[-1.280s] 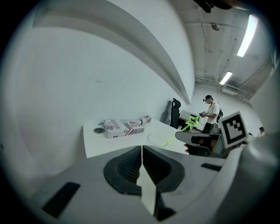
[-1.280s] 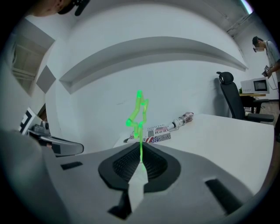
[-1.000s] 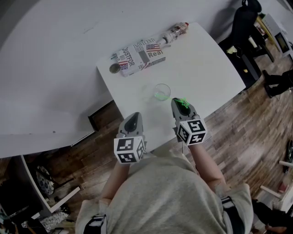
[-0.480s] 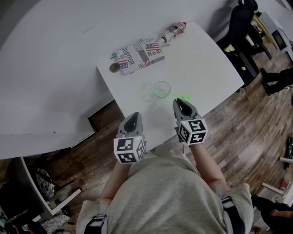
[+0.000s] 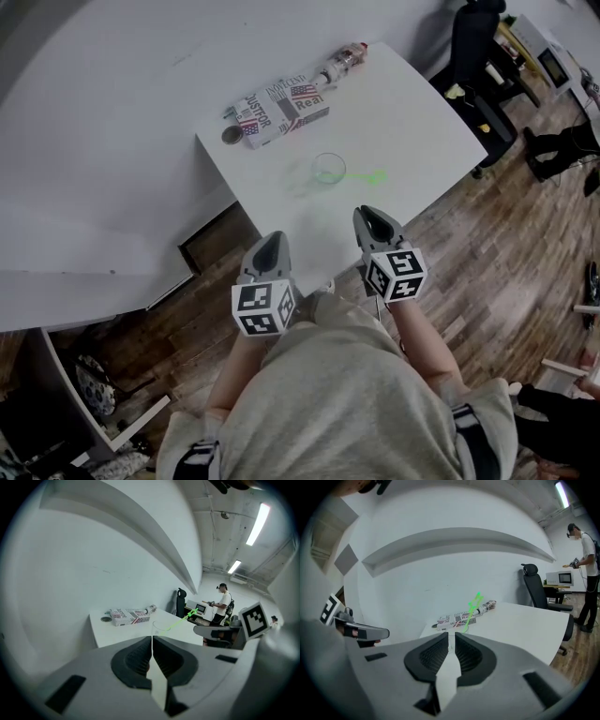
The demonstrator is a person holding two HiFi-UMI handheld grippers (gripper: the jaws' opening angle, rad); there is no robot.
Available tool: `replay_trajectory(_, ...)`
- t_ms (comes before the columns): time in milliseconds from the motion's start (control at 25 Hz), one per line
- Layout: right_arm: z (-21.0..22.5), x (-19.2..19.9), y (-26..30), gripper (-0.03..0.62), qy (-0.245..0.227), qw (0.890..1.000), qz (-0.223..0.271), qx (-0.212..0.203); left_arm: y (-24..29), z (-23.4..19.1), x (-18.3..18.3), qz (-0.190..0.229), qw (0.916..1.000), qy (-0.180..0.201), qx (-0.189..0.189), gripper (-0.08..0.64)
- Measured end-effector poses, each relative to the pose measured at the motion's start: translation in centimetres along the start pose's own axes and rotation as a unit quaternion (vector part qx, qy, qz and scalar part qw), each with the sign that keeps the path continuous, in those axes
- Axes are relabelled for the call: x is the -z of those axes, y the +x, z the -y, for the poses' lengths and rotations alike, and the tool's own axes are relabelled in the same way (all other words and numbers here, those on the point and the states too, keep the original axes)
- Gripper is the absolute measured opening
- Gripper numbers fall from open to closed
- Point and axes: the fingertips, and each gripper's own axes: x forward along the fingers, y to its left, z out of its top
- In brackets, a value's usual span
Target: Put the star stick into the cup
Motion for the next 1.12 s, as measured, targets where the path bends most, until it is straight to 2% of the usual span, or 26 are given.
replay_trajectory(560,-7.3,1.7,-8.4,0.037,0.005,0.999,0.034,0.004,-8.6,0.9,3.5,0.006,0.9997,0.011,0.022,0.009)
replay_trajectory(1120,-14.5,2.9,-17.9,0.012,-0.008,0.997,0.078,-0.001,-18.5,2.8,6.3,0.036,0.9989,0.012,0.028,0.009)
